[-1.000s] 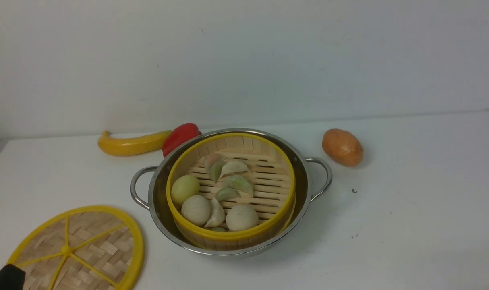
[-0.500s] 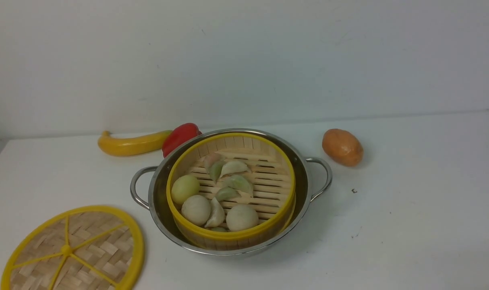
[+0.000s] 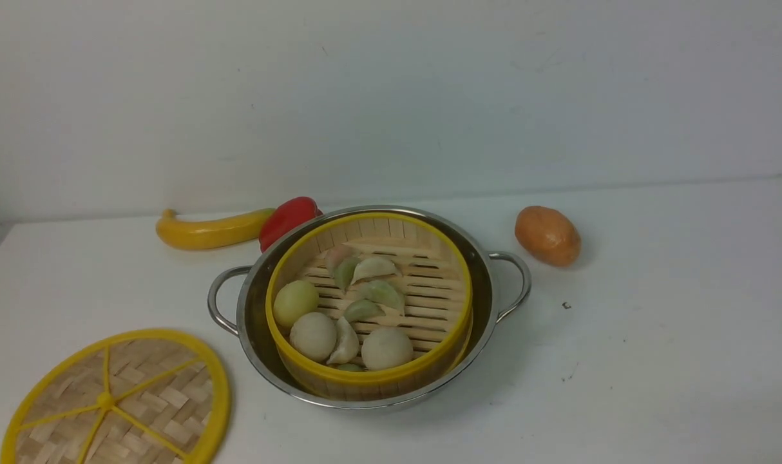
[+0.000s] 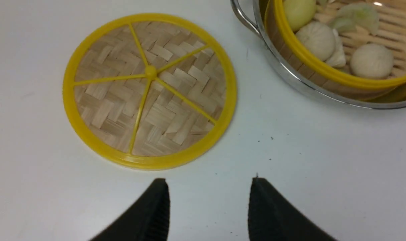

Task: Place the steamer in the pot on the white table, and put the lid on the steamer.
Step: 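Grasp the bamboo steamer lid lying on the table by its centre knob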

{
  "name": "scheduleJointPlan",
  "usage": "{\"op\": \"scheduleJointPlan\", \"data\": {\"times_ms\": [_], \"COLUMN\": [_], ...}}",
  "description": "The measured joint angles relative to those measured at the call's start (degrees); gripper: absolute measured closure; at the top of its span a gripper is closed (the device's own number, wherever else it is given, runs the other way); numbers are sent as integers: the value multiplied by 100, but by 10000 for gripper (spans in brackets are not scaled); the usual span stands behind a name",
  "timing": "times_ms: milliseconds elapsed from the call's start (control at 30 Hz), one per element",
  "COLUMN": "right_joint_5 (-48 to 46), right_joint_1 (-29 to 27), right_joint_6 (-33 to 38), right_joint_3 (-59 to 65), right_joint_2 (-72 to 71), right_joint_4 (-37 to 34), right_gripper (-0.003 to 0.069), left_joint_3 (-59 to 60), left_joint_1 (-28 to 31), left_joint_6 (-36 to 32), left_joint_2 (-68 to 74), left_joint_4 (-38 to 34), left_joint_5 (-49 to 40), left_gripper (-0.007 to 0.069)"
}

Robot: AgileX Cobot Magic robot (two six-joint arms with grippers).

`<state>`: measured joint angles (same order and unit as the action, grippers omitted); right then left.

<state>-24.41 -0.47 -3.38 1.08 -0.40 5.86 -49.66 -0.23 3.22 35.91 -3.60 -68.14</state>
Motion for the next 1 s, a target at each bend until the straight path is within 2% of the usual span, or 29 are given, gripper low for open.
{"op": "scheduleJointPlan", "data": {"times_ms": [133, 267, 467, 567, 800, 1000], "right_joint_5": [2, 7, 15, 15, 15, 20], "right_joint_1": [0, 0, 0, 0, 0, 0], "right_joint_6": [0, 0, 0, 0, 0, 0], "right_joint_3": [0, 0, 0, 0, 0, 0], "right_joint_2": [0, 0, 0, 0, 0, 0], "right_joint_4": [0, 0, 0, 0, 0, 0], "right_gripper": [573, 569, 561, 560, 551, 548], "left_joint_3": [-393, -696, -929, -970, -976, -976], "left_joint_1": [0, 0, 0, 0, 7, 361], "left_joint_6": [-704, -1092, -1283, -1219, -454, 42], "left_joint_2": [951, 2070, 3321, 3680, 4687, 4944], "left_joint_4": [-52, -117, 118, 409, 1244, 1268], "left_joint_5": [-74, -216, -8, 81, 304, 747], "left_gripper": [298, 242, 183, 183, 183, 183]}}
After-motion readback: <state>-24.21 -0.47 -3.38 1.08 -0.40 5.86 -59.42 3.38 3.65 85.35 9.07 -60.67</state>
